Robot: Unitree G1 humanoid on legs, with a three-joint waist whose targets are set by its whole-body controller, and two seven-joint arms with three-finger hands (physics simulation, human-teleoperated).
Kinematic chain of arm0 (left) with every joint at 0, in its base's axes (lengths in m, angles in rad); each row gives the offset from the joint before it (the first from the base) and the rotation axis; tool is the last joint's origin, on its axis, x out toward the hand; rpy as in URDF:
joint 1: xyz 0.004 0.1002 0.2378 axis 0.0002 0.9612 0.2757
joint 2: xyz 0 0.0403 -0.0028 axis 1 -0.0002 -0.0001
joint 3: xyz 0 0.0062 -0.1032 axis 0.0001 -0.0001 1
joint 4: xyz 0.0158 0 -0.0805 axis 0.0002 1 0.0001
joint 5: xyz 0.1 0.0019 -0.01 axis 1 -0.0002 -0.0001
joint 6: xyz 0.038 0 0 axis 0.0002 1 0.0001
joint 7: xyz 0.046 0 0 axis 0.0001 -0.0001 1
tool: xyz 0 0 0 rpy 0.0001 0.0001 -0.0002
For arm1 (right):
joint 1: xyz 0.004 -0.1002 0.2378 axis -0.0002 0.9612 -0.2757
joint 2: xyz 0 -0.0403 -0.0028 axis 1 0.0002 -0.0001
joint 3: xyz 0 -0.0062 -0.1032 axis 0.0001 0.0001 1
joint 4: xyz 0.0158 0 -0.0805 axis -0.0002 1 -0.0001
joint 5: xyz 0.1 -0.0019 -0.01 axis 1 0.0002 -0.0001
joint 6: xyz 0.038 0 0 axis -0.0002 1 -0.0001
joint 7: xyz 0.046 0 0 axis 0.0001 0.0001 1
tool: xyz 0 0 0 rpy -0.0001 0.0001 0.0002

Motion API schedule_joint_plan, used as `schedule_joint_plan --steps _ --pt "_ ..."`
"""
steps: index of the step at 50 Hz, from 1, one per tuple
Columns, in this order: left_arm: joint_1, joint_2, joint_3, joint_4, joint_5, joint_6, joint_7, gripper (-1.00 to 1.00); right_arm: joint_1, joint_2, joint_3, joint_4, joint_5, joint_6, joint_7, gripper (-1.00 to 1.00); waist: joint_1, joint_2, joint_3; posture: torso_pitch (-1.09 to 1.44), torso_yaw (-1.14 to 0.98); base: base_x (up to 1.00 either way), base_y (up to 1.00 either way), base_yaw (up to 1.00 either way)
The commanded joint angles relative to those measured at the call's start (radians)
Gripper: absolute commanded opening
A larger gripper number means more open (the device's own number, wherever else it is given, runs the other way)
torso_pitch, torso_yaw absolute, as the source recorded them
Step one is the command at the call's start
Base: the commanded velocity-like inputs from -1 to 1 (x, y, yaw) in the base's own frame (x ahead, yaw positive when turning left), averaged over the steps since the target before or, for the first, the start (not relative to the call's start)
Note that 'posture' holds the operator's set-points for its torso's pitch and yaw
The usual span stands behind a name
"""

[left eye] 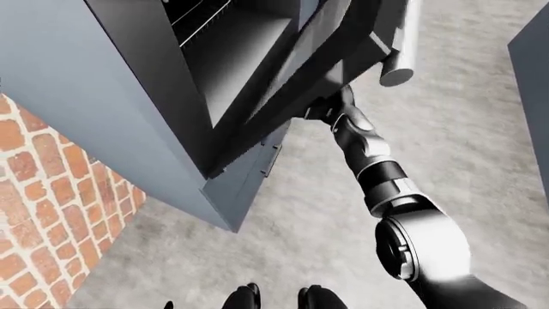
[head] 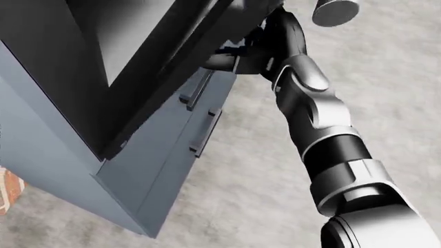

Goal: Close the oven door.

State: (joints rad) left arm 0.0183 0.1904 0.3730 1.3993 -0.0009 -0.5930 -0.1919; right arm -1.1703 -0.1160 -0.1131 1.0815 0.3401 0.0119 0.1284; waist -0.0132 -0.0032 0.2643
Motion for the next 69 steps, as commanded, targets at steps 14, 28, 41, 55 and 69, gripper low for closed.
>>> schedule_joint_plan --steps 14,28,41,55,69 --pt "0.004 0.016 0.007 -0.005 -0.011 -0.013 -0.004 1.0 -0.251 0.081 0.011 0.155 -0.137 -0.038 0.034 1.0 -0.005 0.017 -0.025 0.37 0.0 0.0 0.0 0.0" --pt "0.008 0.014 0.008 -0.006 -0.011 -0.016 -0.004 1.0 -0.349 0.171 0.005 0.201 -0.254 -0.014 0.028 1.0 -0.006 0.026 -0.019 0.37 0.0 0.0 0.0 0.0" --pt "0.01 0.013 0.008 -0.005 -0.019 -0.016 -0.009 1.0 -0.409 0.31 0.014 0.208 -0.291 0.004 0.004 1.0 -0.011 0.038 -0.017 0.37 0.0 0.0 0.0 0.0" --pt "0.012 0.016 0.014 -0.005 -0.025 -0.016 -0.017 1.0 -0.427 0.456 0.044 0.212 -0.354 0.019 -0.011 1.0 -0.027 0.051 -0.019 0.37 0.0 0.0 0.0 0.0" --pt "0.013 0.016 0.014 -0.005 -0.026 -0.016 -0.019 1.0 -0.438 0.471 0.04 0.21 -0.362 0.025 -0.003 1.0 -0.026 0.045 -0.014 0.37 0.0 0.0 0.0 0.0"
